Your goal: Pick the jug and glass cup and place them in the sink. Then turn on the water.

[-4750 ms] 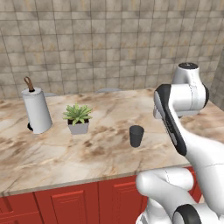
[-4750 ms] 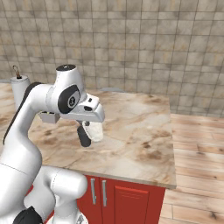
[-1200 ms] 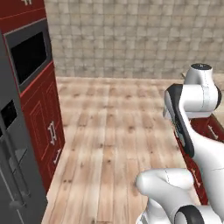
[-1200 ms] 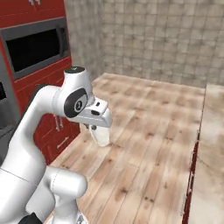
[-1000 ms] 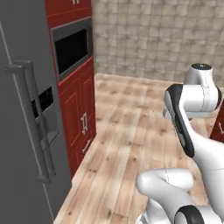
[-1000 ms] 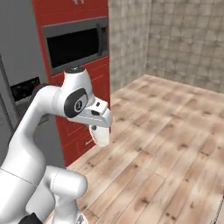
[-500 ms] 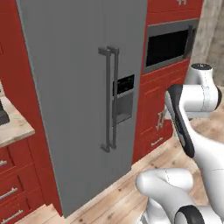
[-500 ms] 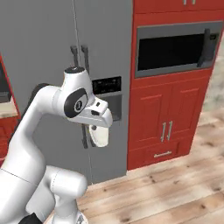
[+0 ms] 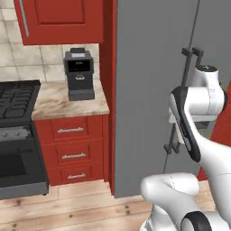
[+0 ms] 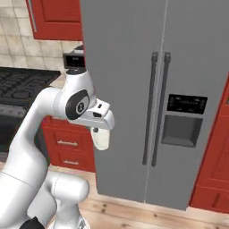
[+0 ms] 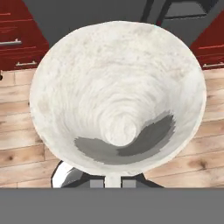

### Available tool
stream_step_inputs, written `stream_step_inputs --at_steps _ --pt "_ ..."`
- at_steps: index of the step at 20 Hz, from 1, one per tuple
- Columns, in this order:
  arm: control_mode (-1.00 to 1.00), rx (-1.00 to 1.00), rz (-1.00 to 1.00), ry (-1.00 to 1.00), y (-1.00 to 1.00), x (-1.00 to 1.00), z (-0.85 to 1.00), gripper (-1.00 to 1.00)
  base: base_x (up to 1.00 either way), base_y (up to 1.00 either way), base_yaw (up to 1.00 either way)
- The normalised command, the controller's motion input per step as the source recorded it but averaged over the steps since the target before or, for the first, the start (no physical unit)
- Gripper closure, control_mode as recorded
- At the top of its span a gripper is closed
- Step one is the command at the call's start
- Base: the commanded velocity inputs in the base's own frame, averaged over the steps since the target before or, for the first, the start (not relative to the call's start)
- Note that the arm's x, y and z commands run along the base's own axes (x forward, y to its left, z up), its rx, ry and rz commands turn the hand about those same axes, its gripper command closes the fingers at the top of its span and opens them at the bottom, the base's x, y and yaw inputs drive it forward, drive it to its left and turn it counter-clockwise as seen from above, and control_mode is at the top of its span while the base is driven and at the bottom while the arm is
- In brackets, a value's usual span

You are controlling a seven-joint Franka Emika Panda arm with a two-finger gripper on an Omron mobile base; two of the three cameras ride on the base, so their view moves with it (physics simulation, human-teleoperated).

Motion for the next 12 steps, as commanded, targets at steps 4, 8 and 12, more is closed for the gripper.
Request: stream_step_inputs --at_steps 4,8,12 --pt "1.0 0.0 0.0 0.0 0.0 0.0 0.0 1.0 0.0 0.34 0.8" --pt "1.0 0.0 0.0 0.0 0.0 0.0 0.0 1.0 0.09 0.4 0.77" --pt "1.0 0.0 0.0 0.0 0.0 0.0 0.0 1.0 0.19 0.26 0.8"
